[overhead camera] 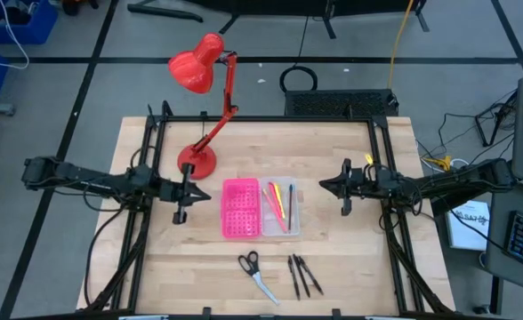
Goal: Pick & place school supplies into a supply box
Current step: Put the right black pen into the pink supply box
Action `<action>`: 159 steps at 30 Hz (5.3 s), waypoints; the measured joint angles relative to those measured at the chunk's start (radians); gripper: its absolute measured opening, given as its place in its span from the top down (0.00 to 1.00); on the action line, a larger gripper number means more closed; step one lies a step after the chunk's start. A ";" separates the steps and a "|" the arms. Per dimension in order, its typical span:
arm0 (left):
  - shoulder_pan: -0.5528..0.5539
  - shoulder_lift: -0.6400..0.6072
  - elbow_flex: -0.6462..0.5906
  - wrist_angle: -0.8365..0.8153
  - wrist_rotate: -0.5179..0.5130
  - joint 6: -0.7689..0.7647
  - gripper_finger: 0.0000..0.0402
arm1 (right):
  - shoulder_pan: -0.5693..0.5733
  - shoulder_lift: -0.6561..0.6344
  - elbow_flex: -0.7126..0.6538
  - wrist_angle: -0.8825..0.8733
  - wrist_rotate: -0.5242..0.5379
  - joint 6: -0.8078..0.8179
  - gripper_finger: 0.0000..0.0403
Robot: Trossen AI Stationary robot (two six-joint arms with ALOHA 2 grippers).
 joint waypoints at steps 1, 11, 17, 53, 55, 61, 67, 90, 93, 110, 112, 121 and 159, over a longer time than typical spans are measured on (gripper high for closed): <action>0.007 -0.001 -0.007 0.000 0.001 0.000 0.99 | 0.000 0.000 0.000 -0.005 0.001 0.000 1.00; 0.020 -0.002 -0.063 -0.008 0.000 0.011 0.99 | 0.000 0.000 0.000 -0.040 -0.005 -0.004 1.00; 0.020 -0.002 -0.063 -0.004 -0.034 -0.021 0.99 | 0.000 0.000 0.000 -0.050 -0.006 0.004 1.00; 0.086 0.001 -0.062 -0.018 -0.461 -0.168 0.99 | 0.365 0.413 1.083 -1.474 0.455 0.417 1.00; 0.095 0.001 -0.062 -0.061 -0.485 -0.174 0.99 | 0.413 0.515 1.186 -1.621 0.463 0.597 1.00; 0.114 0.001 -0.062 -0.122 -0.526 -0.152 0.97 | 0.555 0.790 1.385 -1.822 0.254 1.025 1.00; 0.114 0.001 -0.062 -0.117 -0.523 -0.276 0.95 | 0.690 0.989 1.419 -1.823 0.205 1.365 1.00; 0.110 0.001 -0.062 -0.122 -0.373 -0.240 0.95 | 0.757 1.249 1.418 -1.590 -0.010 1.577 0.56; 0.111 0.001 -0.062 -0.121 -0.374 -0.238 0.95 | 0.757 1.250 1.416 -1.619 -0.009 1.578 0.59; 0.111 0.001 -0.062 -0.122 -0.374 -0.249 0.95 | 0.755 1.399 1.416 -1.680 -0.083 1.486 0.71; 0.111 0.001 -0.062 -0.122 -0.373 -0.248 0.95 | 0.750 1.406 1.415 -1.692 -0.084 1.461 0.75; 0.111 0.001 -0.062 -0.123 -0.371 -0.248 0.95 | 0.717 1.397 1.324 -1.536 -0.142 1.466 0.94; 0.111 0.001 -0.062 -0.145 -0.363 -0.163 0.95 | 0.161 1.024 1.221 -1.184 0.057 1.177 0.94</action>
